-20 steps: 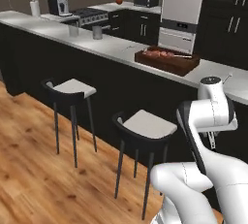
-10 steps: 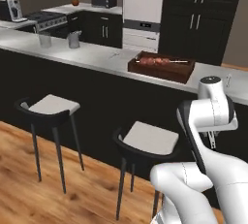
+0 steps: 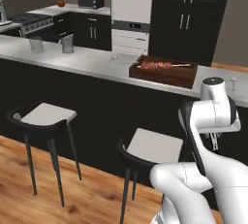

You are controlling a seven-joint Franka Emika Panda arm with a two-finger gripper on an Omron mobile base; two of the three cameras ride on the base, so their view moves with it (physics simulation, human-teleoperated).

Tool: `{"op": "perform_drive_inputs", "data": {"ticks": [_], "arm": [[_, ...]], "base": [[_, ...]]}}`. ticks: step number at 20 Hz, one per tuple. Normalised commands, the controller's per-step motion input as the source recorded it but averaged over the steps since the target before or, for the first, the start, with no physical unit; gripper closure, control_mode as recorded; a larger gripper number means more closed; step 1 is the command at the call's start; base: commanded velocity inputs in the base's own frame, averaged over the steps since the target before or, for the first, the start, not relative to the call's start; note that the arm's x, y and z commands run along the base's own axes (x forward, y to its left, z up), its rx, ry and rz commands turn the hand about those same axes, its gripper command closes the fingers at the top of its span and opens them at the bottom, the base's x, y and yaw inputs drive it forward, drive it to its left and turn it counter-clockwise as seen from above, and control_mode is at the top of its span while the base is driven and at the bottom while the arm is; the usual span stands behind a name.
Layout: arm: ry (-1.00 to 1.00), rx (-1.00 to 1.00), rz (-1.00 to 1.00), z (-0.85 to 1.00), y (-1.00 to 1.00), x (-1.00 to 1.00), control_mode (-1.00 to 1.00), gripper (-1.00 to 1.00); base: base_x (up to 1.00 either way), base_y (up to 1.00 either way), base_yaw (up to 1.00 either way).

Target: Take the tongs from the drawer on the right and place them on the dining counter next to the tray containing the kebab skewer.

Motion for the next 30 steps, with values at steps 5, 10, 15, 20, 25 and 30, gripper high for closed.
{"op": "perform_drive_inputs", "data": {"ticks": [5,10,15,20,25,30], "arm": [[0.00,0.00,0.00,0.00,0.00,0.00,1.00,1.00],[0.00,0.00,0.00,0.00,0.00,0.00,1.00,1.00],[0.00,0.00,0.00,0.00,0.00,0.00,1.00,1.00],[0.00,0.00,0.00,0.00,0.00,0.00,1.00,1.00],[0.00,0.00,0.00,0.00,0.00,0.00,1.00,1.00],[0.00,0.01,-0.04,0.08,0.00,0.00,-1.00,1.00]], "base": [[0.44,0.00,0.00],[0.26,0.00,0.00],[0.27,0.00,0.00],[0.24,0.00,0.00],[0.00,0.00,0.00],[0.00,0.00,0.00]]}}
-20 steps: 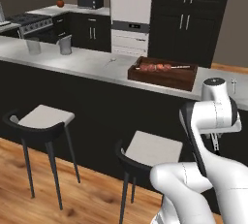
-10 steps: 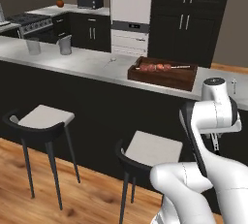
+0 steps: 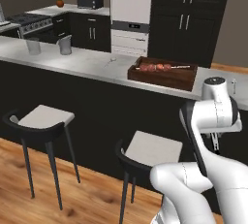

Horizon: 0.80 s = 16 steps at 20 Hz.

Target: Take the tongs from the drawer on the right and place them on the dining counter next to the tray containing the kebab skewer.

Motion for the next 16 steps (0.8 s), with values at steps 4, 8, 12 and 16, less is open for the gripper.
{"op": "perform_drive_inputs", "data": {"ticks": [4,8,12,16], "arm": [[0.00,0.00,-0.19,0.36,0.00,0.00,-1.00,1.00],[0.00,0.05,-0.17,0.45,0.00,0.05,-1.00,1.00],[0.00,0.01,-0.12,0.42,0.00,0.20,-1.00,1.00],[-0.02,0.03,-0.03,0.38,0.00,0.44,-1.00,1.00]], "base": [[0.00,0.00,0.00],[0.00,0.00,0.00],[0.00,0.00,0.00],[0.00,0.00,0.00]]}}
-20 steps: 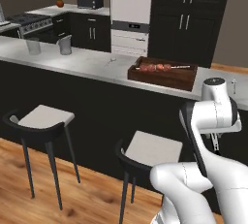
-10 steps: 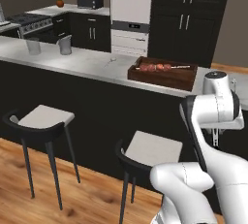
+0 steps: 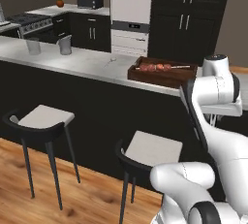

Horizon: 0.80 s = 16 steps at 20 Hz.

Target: Take the tongs from the drawer on the right and place them on the dining counter next to the tray containing the kebab skewer.

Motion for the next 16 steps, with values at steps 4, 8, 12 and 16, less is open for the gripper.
{"op": "perform_drive_inputs", "data": {"ticks": [4,8,12,16], "arm": [[0.00,0.07,0.00,0.35,0.00,0.50,-1.00,1.00],[0.00,0.18,0.00,0.25,-0.09,0.58,-1.00,1.00],[0.00,0.16,0.03,0.19,-0.12,0.57,-1.00,1.00],[0.00,0.06,0.04,0.18,-0.21,0.49,-1.00,1.00]], "base": [[0.00,0.00,0.00],[0.00,0.00,0.00],[0.00,0.00,0.00],[0.00,0.00,0.00]]}}
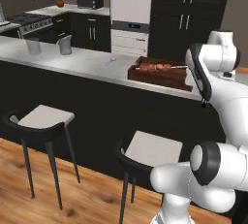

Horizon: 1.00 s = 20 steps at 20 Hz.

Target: Take the tongs from the drawer on the right and place them on the dining counter next to the tray containing the kebab skewer.

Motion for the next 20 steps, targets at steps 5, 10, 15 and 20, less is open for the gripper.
{"op": "perform_drive_inputs", "data": {"ticks": [5,10,15,20], "arm": [[-0.10,0.00,0.05,0.02,-0.19,0.28,-1.00,1.00],[-0.13,0.00,0.06,0.00,-0.28,0.36,-1.00,1.00],[-0.04,0.00,0.05,0.00,-0.27,0.49,-1.00,1.00],[0.01,-0.02,0.00,0.00,-0.15,0.55,-1.00,1.00]], "base": [[0.00,0.00,0.00],[0.00,0.00,0.00],[0.00,0.00,0.00],[0.00,0.00,0.00]]}}
